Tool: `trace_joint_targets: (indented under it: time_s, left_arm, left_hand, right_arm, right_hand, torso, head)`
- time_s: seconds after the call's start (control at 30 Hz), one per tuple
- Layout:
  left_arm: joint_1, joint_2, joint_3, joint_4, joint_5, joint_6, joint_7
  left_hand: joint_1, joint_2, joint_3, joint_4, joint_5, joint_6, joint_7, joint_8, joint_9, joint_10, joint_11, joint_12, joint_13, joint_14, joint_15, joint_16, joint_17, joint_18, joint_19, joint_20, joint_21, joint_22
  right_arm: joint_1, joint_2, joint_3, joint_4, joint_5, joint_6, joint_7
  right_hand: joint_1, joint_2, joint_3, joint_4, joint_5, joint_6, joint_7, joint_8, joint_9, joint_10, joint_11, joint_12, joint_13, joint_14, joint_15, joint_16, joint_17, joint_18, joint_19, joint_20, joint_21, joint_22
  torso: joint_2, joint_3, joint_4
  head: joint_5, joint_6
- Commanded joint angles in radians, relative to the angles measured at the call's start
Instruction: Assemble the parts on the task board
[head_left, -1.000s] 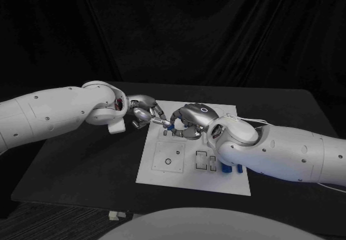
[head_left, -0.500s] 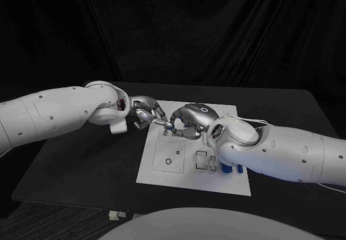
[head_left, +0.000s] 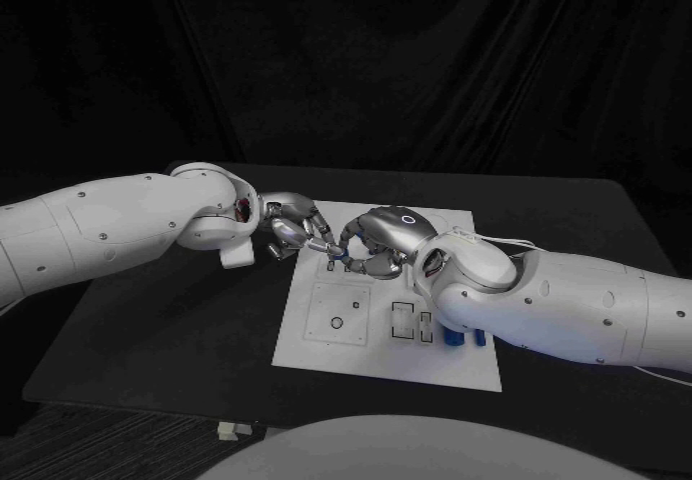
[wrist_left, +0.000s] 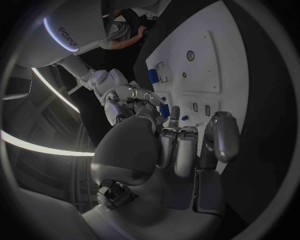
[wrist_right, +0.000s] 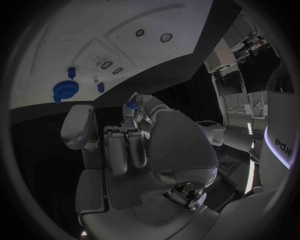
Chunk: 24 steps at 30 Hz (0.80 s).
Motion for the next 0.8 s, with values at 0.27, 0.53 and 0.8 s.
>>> trace_joint_targets:
  time_s: [0.27, 0.53, 0.8]
  left_arm:
    - [-0.005, 0.011, 0.001, -0.003, 0.010, -0.012, 0.067]
    - [-0.009, 0.015, 0.001, -0.008, 0.010, -0.008, 0.071]
    - [-0.016, 0.014, 0.001, -0.014, 0.010, -0.007, 0.072]
  left_hand:
    - [0.070, 0.030, 0.021, -0.019, -0.003, 0.046, -0.015, 0.013, -0.010, 0.063, -0.019, 0.008, 0.231, 0.106, -0.012, 0.003, 0.263, -0.002, 0.011, -0.012, 0.006, 0.175]
    - [0.088, 0.037, 0.033, -0.023, 0.000, 0.052, -0.017, 0.014, -0.014, 0.062, -0.022, 0.008, 0.231, 0.106, -0.015, 0.003, 0.263, -0.002, 0.010, -0.015, 0.004, 0.175]
    - [0.123, 0.045, 0.063, -0.031, 0.058, 0.073, -0.027, 0.027, -0.015, 0.062, -0.031, 0.007, 0.231, 0.106, -0.023, 0.003, 0.263, -0.002, 0.010, -0.023, 0.003, 0.175]
  right_arm:
    - [0.001, 0.002, 0.001, 0.001, -0.008, -0.007, -0.001]
    - [0.001, 0.003, 0.001, 0.002, -0.008, -0.011, 0.000]
    - [0.001, 0.003, 0.001, 0.002, -0.008, -0.008, 0.000]
  right_hand:
    - [-0.002, -0.005, 0.006, -0.002, -0.003, 0.007, -0.001, 0.003, 0.000, 0.105, -0.009, 0.003, 0.263, 0.104, -0.005, 0.003, 0.263, -0.001, -0.001, -0.009, 0.003, 0.140]
    - [-0.001, -0.005, 0.006, -0.002, -0.005, 0.007, -0.001, 0.002, 0.000, 0.105, -0.009, 0.003, 0.263, 0.104, -0.005, 0.003, 0.263, -0.001, -0.001, -0.010, 0.003, 0.140]
    - [0.000, -0.004, 0.007, -0.003, -0.006, 0.008, -0.001, 0.001, -0.001, 0.105, -0.009, 0.003, 0.263, 0.104, -0.005, 0.003, 0.263, -0.001, -0.001, -0.010, 0.003, 0.140]
  torso:
    - [0.000, 0.0002, -0.0002]
    - [0.001, 0.0000, 0.0002]
    - [0.000, 0.0004, -0.0001]
  head:
    - [0.001, 0.000]
    - [-0.001, 0.000]
    - [-0.002, 0.000]
